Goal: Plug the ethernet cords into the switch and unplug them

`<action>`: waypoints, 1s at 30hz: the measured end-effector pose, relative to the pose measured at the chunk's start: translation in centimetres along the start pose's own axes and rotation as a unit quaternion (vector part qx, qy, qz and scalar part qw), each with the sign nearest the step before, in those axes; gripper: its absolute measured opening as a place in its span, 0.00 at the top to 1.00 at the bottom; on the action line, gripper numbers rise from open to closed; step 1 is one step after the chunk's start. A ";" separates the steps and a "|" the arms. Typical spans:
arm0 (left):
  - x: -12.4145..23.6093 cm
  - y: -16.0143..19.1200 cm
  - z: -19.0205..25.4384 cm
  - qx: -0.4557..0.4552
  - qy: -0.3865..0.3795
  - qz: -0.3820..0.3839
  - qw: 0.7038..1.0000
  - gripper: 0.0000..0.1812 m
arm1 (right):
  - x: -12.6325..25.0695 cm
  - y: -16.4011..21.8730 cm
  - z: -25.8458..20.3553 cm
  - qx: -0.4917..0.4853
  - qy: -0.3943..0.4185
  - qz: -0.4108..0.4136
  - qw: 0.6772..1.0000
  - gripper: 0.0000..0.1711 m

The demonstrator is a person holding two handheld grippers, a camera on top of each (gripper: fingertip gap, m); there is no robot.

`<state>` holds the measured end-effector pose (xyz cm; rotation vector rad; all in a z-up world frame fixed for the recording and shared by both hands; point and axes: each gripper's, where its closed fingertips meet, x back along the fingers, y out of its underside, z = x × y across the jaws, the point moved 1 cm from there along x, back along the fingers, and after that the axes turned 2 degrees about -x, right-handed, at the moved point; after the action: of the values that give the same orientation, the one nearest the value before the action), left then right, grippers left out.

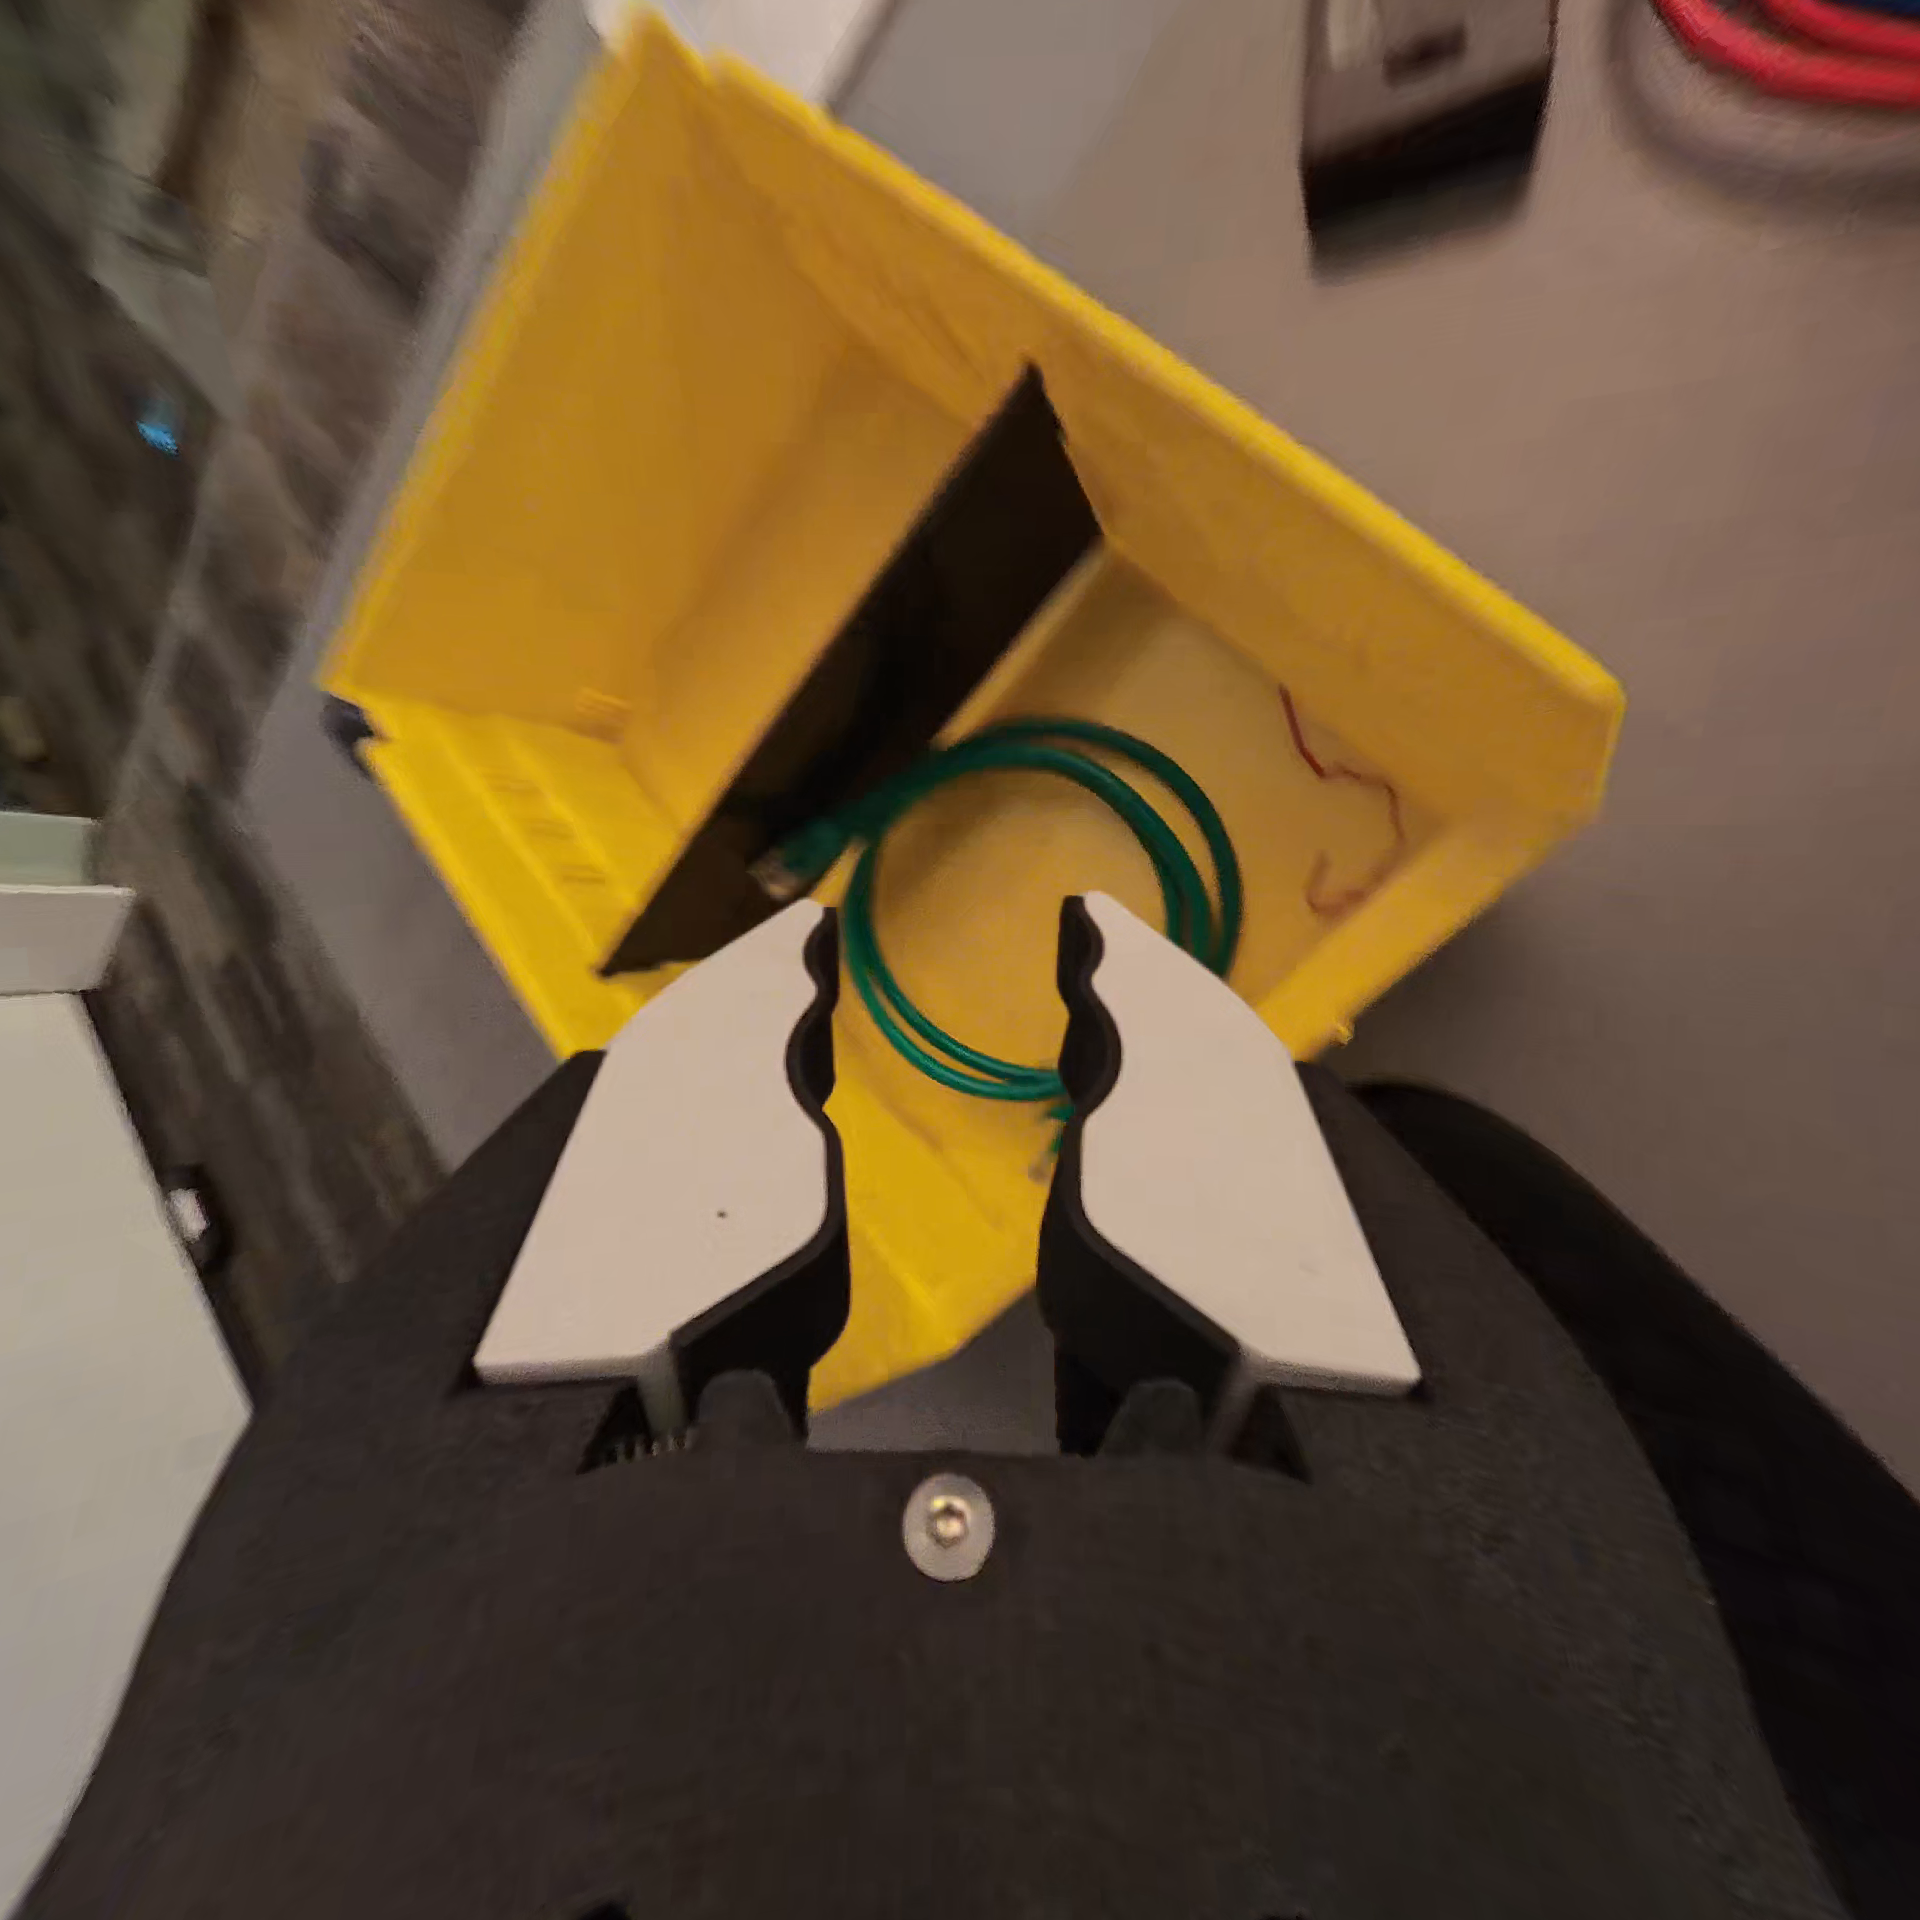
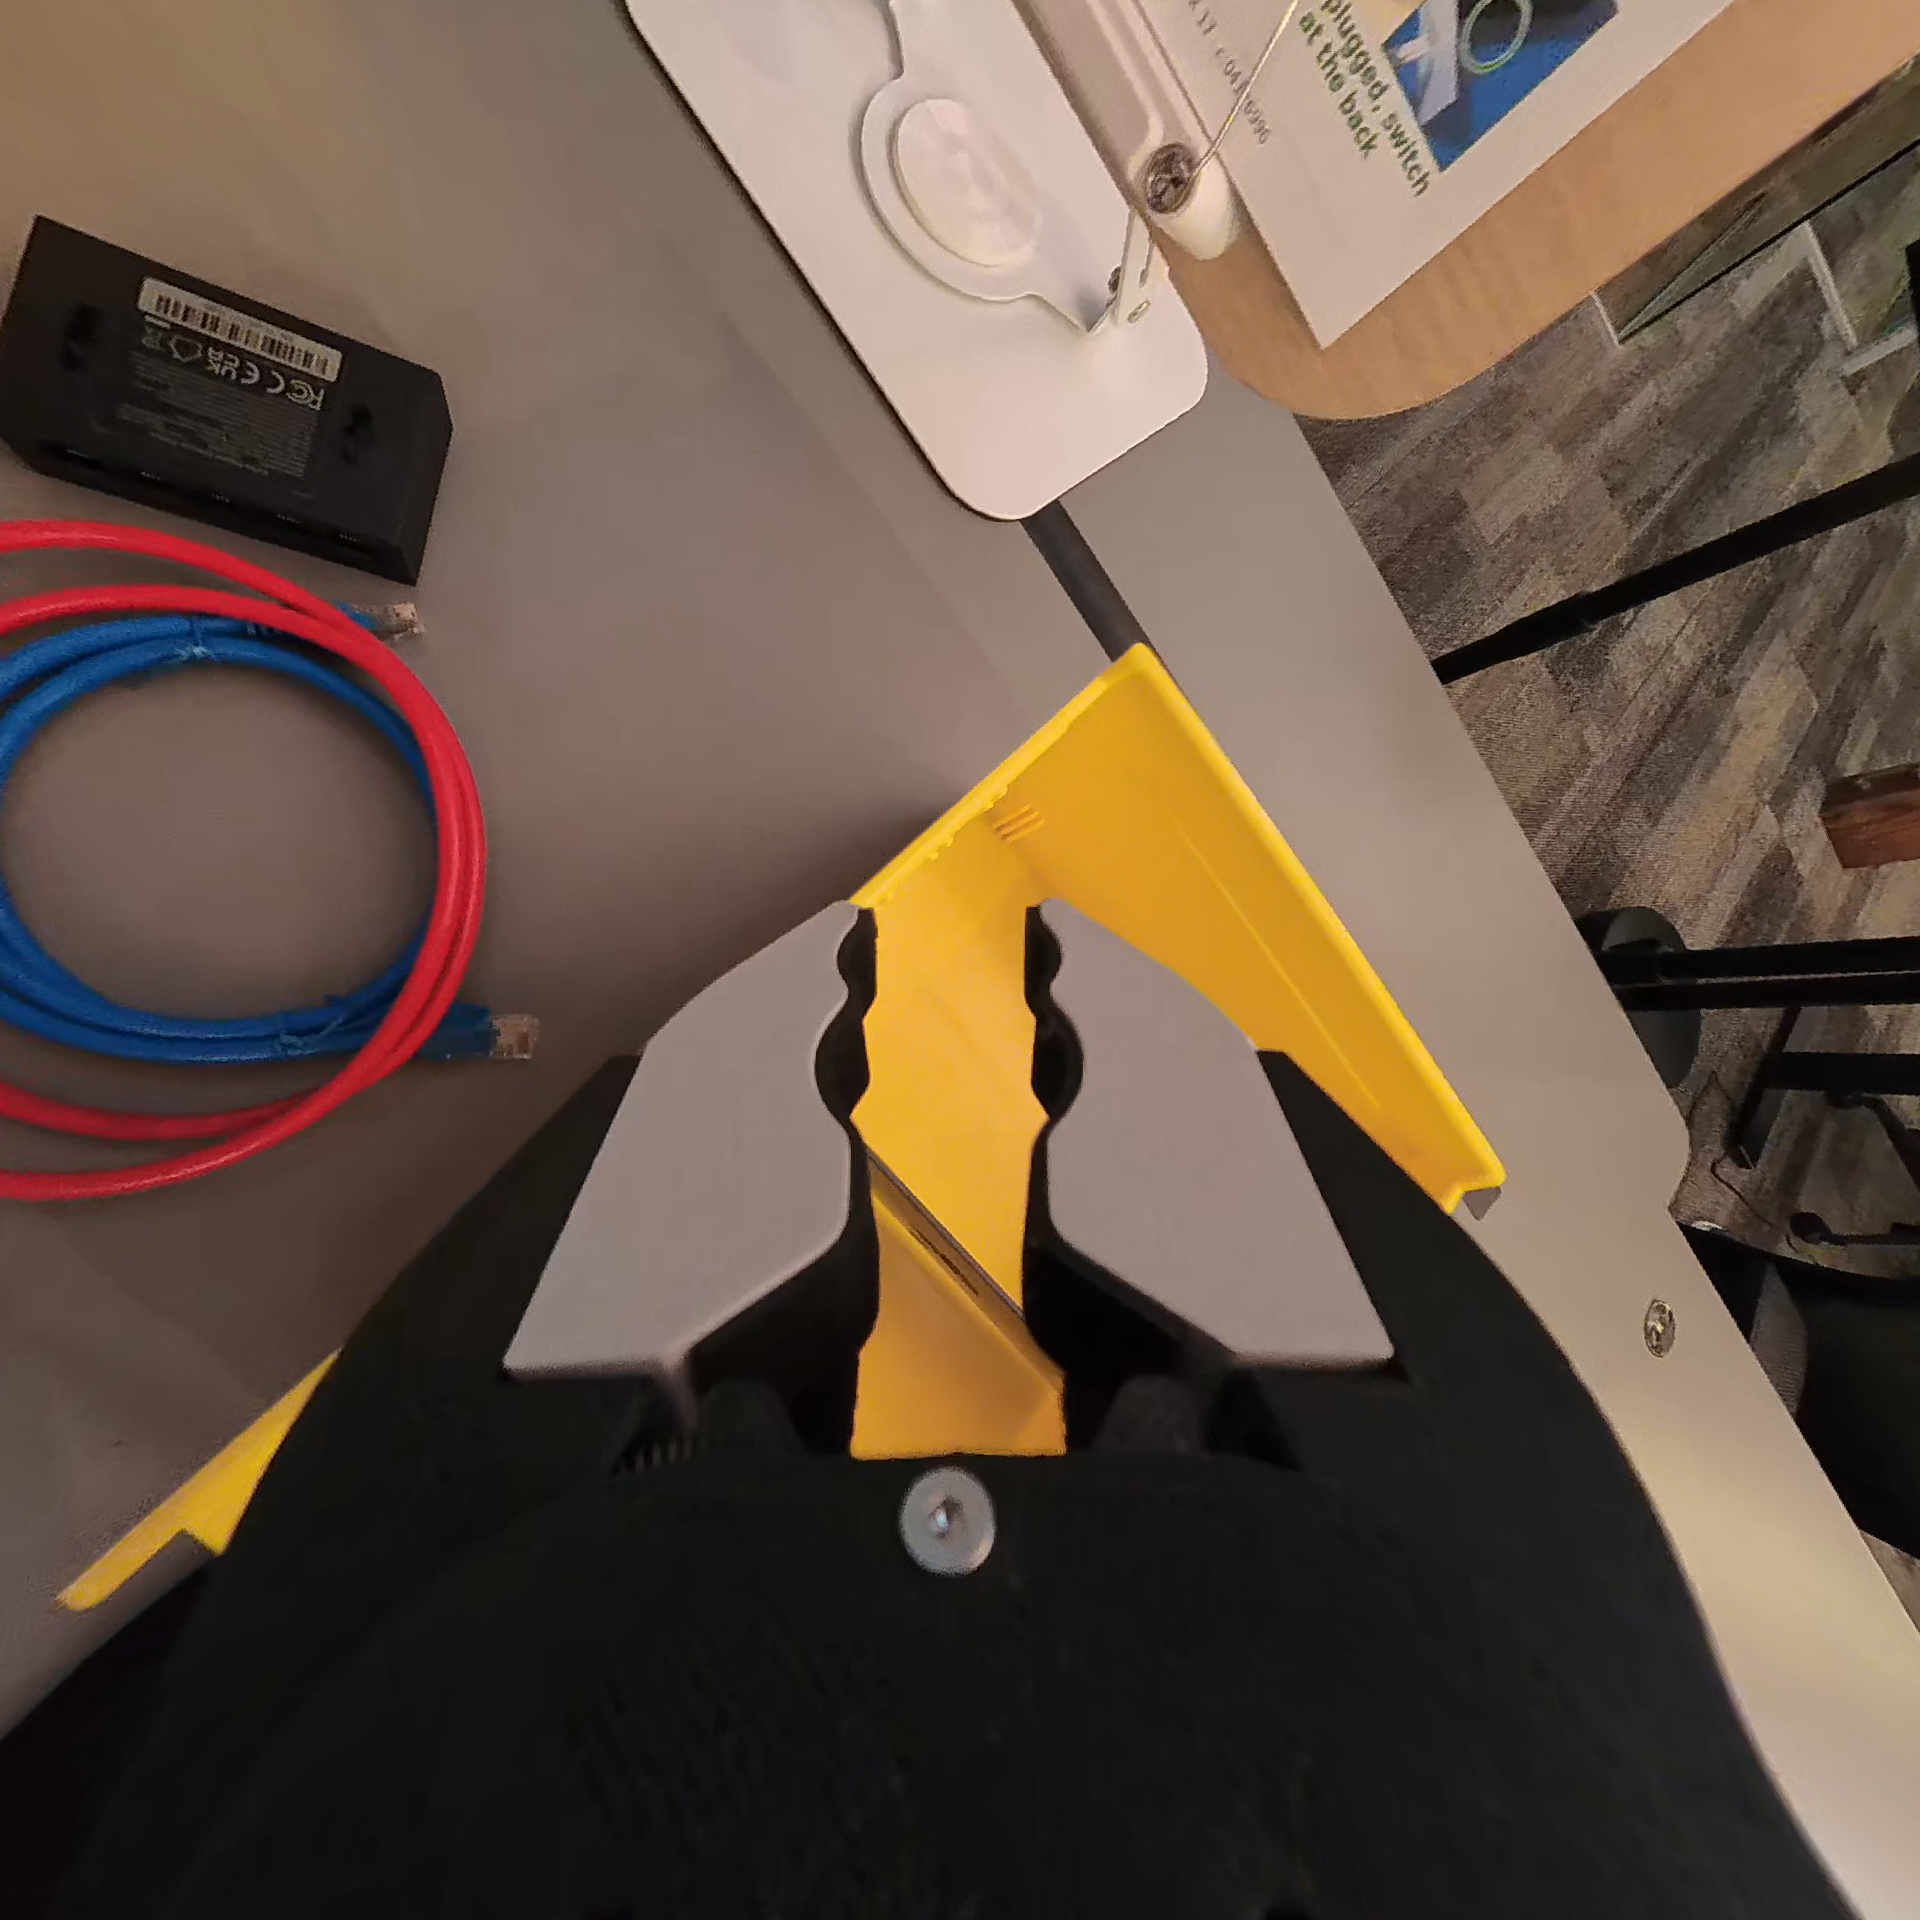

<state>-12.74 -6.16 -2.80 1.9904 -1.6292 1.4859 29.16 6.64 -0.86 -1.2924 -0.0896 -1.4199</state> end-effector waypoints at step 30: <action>-8.2 2.5 4.6 0.173 0.168 -0.173 0.955 0.94 | 1.3 -0.3 -0.2 0.014 -0.001 0.016 1.000 0.84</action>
<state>-11.40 -4.89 -12.32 1.9124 -0.8804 1.9253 29.19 5.74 0.16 -1.2676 -0.0903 -1.3858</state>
